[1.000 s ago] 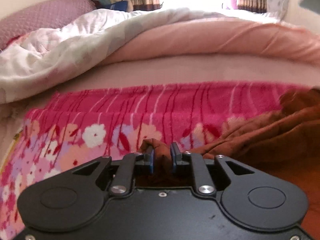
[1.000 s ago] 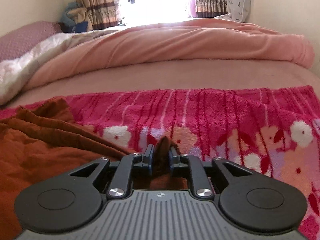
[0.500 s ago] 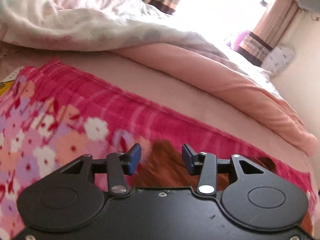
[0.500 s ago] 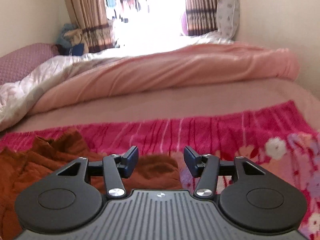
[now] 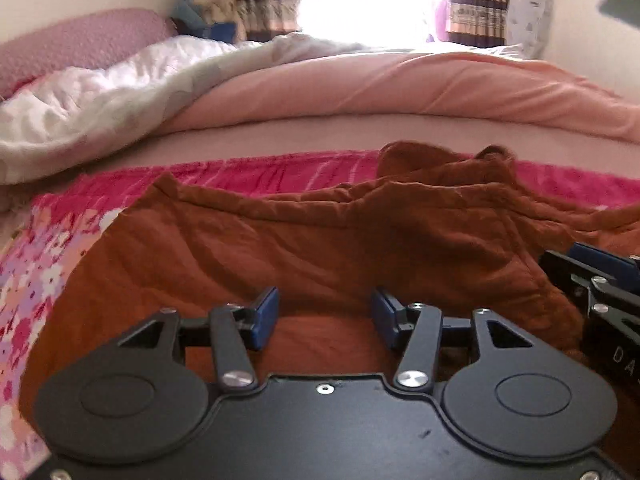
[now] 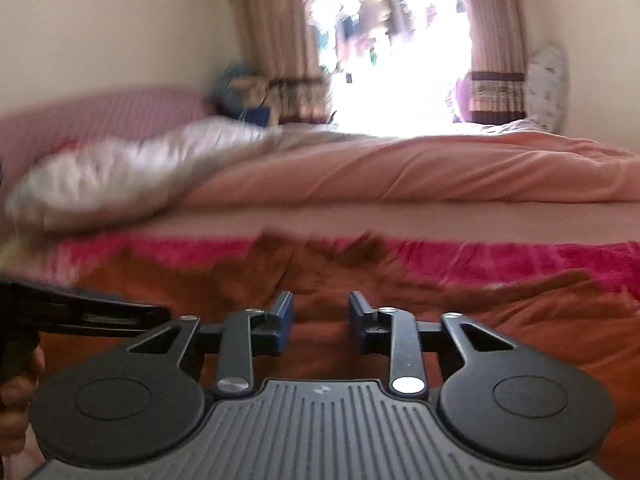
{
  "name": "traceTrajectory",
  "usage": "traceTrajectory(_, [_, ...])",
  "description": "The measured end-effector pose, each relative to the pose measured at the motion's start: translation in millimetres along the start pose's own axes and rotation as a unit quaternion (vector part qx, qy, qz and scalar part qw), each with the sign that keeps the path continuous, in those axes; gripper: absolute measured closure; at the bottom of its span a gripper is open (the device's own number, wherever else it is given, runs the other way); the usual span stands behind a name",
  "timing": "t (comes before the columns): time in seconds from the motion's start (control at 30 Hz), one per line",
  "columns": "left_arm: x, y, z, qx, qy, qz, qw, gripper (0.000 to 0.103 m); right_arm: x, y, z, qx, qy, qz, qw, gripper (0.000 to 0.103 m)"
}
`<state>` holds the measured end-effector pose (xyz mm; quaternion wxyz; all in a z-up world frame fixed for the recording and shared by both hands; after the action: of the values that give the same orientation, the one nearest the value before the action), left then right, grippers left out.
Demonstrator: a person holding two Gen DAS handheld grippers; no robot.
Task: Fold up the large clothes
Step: 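Move both tools to the folded edge of the halved jacket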
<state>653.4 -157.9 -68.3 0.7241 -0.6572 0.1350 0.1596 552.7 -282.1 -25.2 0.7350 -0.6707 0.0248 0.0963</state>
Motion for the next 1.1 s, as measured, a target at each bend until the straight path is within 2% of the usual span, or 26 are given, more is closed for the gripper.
traceTrajectory(0.13, [24.3, 9.3, 12.5, 0.006, -0.014, -0.005, 0.9999, 0.047, 23.2, 20.9, -28.2, 0.029, 0.027, 0.032, 0.999, 0.083])
traceTrajectory(0.2, [26.6, 4.3, 26.1, 0.015, -0.018, -0.003, 0.9997, 0.046, 22.3, 20.9, -51.4, 0.040, 0.045, 0.039, 0.997, 0.084])
traceTrajectory(0.23, [23.3, 1.2, 33.7, 0.017, -0.028, -0.004, 0.9994, 0.046, 19.6, 19.2, -65.8, 0.035, 0.065, 0.038, 0.997, 0.086])
traceTrajectory(0.27, [28.7, -0.5, 48.8, 0.020, -0.044, -0.009, 0.9988, 0.046, 15.6, 17.9, -81.7, 0.026, 0.087, 0.036, 0.995, 0.094])
traceTrajectory(0.33, [34.7, 4.3, 82.5, 0.017, -0.087, -0.018, 0.9959, 0.046, 6.4, 19.6, -114.7, 0.032, 0.113, 0.043, 0.992, 0.098])
traceTrajectory(0.37, [36.8, 7.3, 98.9, 0.013, -0.099, -0.023, 0.9948, 0.042, 1.1, 20.8, -127.8, 0.043, 0.123, 0.042, 0.991, 0.101])
traceTrajectory(0.4, [38.1, 9.7, 112.8, -0.005, -0.095, -0.022, 0.9952, 0.032, -4.6, 20.1, -142.4, 0.053, 0.136, 0.039, 0.989, 0.103])
traceTrajectory(0.47, [38.2, 9.5, 135.2, -0.048, -0.084, -0.014, 0.9952, 0.032, -14.6, 17.5, -169.3, 0.067, 0.159, 0.029, 0.985, 0.103])
traceTrajectory(0.53, [31.9, 5.8, 151.6, -0.073, -0.105, -0.003, 0.9919, 0.033, -20.8, 16.7, -189.1, 0.096, 0.178, 0.024, 0.979, 0.103])
traceTrajectory(0.57, [23.4, 2.2, 155.4, -0.088, -0.118, 0.000, 0.9891, 0.038, -24.5, 17.5, -194.9, 0.112, 0.184, 0.021, 0.976, 0.103])
traceTrajectory(0.6, [12.9, -1.3, 153.6, -0.099, -0.117, -0.007, 0.9881, 0.041, -30.2, 14.6, -193.7, 0.124, 0.190, 0.013, 0.974, 0.100])
traceTrajectory(0.67, [-15.4, -4.2, 137.0, -0.119, -0.094, -0.033, 0.9879, 0.041, -45.2, 3.8, -168.1, 0.111, 0.191, -0.014, 0.975, 0.075])
traceTrajectory(0.73, [-39.7, -3.4, 114.0, -0.124, -0.059, -0.063, 0.9886, 0.039, -63.0, -1.8, -128.5, 0.113, 0.147, -0.045, 0.982, 0.073])
traceTrajectory(0.8, [-55.5, 2.8, 86.4, -0.130, -0.001, -0.083, 0.9880, 0.036, -69.7, 0.4, -85.0, 0.118, 0.094, -0.058, 0.987, 0.073])
traceTrajectory(0.83, [-57.9, 7.1, 73.6, -0.114, 0.015, -0.085, 0.9897, 0.036, -69.6, 6.1, -60.3, 0.114, 0.060, -0.057, 0.990, 0.073])
traceTrajectory(0.87, [-58.3, 13.7, 60.3, -0.085, 0.015, -0.090, 0.9923, 0.036, -66.6, 13.9, -37.9, 0.101, 0.032, -0.050, 0.993, 0.073])
traceTrajectory(0.9, [-57.4, 20.0, 50.8, -0.055, 0.007, -0.094, 0.9941, 0.036, -62.8, 20.2, -23.3, 0.088, 0.021, -0.044, 0.995, 0.073])
traceTrajectory(0.97, [-51.3, 28.8, 43.0, 0.010, -0.015, -0.106, 0.9942, 0.033, -55.1, 34.8, -4.8, 0.045, 0.019, -0.038, 0.998, 0.073])
traceTrajectory(1.03, [-50.2, 27.5, 51.9, 0.008, -0.013, -0.095, 0.9953, 0.033, -53.2, 41.5, -9.4, 0.018, 0.024, -0.031, 0.999, 0.080])
traceTrajectory(1.1, [-49.9, 22.6, 80.8, 0.000, -0.037, -0.075, 0.9965, 0.033, -59.2, 38.7, -29.2, 0.015, 0.050, -0.021, 0.998, 0.081])
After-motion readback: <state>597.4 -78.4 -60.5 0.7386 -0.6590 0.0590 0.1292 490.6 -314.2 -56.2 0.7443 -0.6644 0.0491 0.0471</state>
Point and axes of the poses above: each gripper's, at about its wrist camera, not at the fingertips, and x roughly the way its jaws point, z to its left, y to its underside, the point moved 6 cm from there along x, roughly the way its jaws point, and after that the axes turned 14 degrees about -z, right-handed, at the moved point
